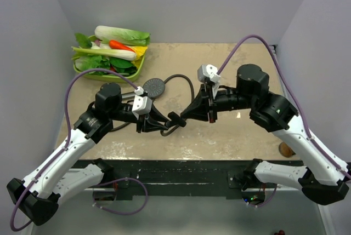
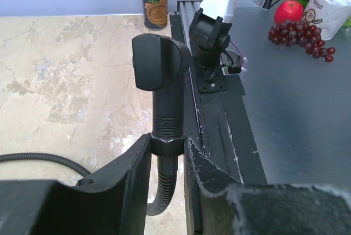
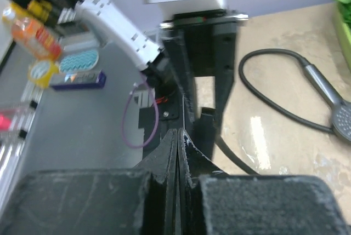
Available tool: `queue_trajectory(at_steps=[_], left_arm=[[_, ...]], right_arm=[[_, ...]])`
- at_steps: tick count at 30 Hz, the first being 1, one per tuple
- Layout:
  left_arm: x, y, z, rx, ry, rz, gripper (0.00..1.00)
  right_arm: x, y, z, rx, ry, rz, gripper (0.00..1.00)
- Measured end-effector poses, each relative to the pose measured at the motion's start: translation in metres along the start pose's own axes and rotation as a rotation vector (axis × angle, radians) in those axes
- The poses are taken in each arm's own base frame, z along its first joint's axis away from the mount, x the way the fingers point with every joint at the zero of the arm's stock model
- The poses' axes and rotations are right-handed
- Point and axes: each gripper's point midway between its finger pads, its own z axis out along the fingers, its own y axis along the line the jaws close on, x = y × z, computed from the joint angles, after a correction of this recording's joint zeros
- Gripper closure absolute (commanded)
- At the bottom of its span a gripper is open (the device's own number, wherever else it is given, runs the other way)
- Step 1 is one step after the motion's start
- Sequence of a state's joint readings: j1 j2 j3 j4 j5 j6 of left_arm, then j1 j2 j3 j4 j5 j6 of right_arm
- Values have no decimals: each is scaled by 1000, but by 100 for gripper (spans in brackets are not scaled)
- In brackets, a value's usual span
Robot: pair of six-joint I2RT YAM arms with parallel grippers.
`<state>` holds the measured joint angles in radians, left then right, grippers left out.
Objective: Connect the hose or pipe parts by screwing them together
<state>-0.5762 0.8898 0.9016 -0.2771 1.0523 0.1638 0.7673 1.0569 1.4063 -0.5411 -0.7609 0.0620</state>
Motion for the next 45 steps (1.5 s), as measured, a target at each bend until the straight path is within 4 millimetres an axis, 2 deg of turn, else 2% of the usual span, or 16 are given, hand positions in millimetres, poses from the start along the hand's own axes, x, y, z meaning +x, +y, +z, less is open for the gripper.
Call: queue_trajectory(at_steps=[5,10,13,19,25,36,45], left_arm=[[-2,1,2,-3,-17,-29,100],[3,1,4,0,-24,-69,100],[2,0,4,4,-30,-75,100],[1,-1,4,11,-32,-73,100],[0,-2,4,15,-35,-70,100],[-4,-7,2,24,-45,-54,100],[-6,-11,1,39,-50,-48,100]], right_arm=[[-10,27,25,-117,61,-78,100],[-20,32,34,-150,99,-128,100],[-13,33,40,-161,137,-139,100],[16,25,47,-151,249,-105,100],[29,17,49,-120,292,-88,100],[34,0,53,-48,310,-104,100],[29,-8,57,-12,289,-126,100]])
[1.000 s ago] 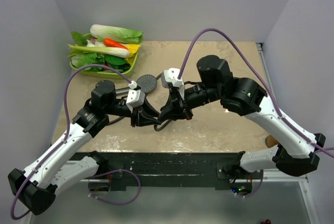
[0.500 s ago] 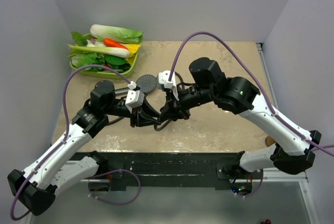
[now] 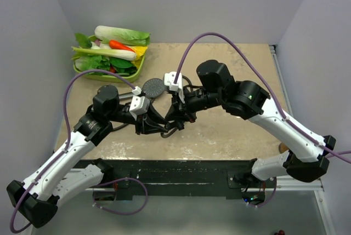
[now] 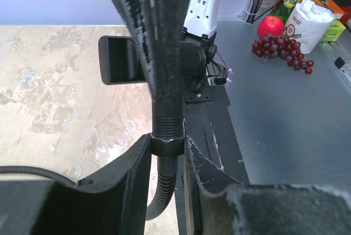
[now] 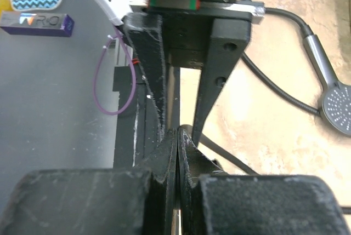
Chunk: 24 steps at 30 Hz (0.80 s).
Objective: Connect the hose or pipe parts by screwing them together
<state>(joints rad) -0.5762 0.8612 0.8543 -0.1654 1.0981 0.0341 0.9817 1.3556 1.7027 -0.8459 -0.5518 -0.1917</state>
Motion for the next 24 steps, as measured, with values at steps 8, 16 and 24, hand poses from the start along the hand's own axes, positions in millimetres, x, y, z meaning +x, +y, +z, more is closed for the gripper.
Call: queue_trajectory(at_steps=[8,16,24], left_arm=[[-2,-5,-1,15,-6,-6,100],[-6,-8,-2,24,-16,4,100],[-9,-10,-2,28,-25,4,100]], right_arm=[[27,-14,8,58,64,26,100],[46,-25,-2,133,94,51,89],[13,-50,-44,326,-43,-11,1]])
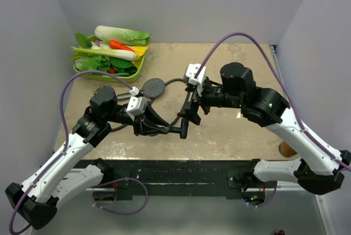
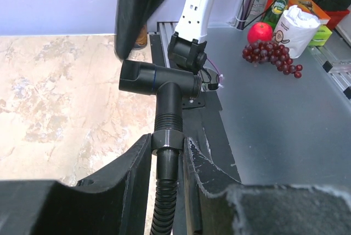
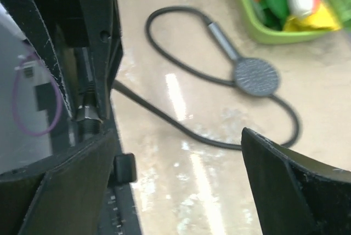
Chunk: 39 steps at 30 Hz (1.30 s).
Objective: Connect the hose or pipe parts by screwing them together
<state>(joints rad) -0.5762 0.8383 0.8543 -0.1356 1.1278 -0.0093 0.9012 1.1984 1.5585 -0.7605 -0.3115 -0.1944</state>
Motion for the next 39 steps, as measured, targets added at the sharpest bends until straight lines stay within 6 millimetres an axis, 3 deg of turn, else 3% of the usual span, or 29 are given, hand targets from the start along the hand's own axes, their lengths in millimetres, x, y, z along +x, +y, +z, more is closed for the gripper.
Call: queue_trajectory(at_steps=[4,7,12,16,20,27,33,36,39], left_arm=[[-3,-1,0,4,-11,-16,100],[-10,-3,2,14,-43,-24,100],[-28,-4,0,30,-113,-63,100],[-46,-7,-2,43,-162,-47,100],[-51,-13,-4,66,-173,-47,100],[-51,-11,-4,68,-172,-64,100],[-48,-2,-4,50,-168,-78,100],[-46,1,-3,45,-166,-88,100],[-44,4,-2,43,-163,-98,100]], right_arm=[[-15,-12,-35,121,-114,-123,2],[-8,-14,-66,199,-147,-242,1],[4,-14,-93,258,-150,-405,1],[11,-23,-89,272,-87,-507,2],[21,-19,-75,226,-43,-570,1],[18,14,-51,64,-80,-634,2],[0,41,-40,-36,-134,-678,2],[-6,52,-38,-66,-154,-702,11],[-7,58,-33,-88,-157,-720,26]])
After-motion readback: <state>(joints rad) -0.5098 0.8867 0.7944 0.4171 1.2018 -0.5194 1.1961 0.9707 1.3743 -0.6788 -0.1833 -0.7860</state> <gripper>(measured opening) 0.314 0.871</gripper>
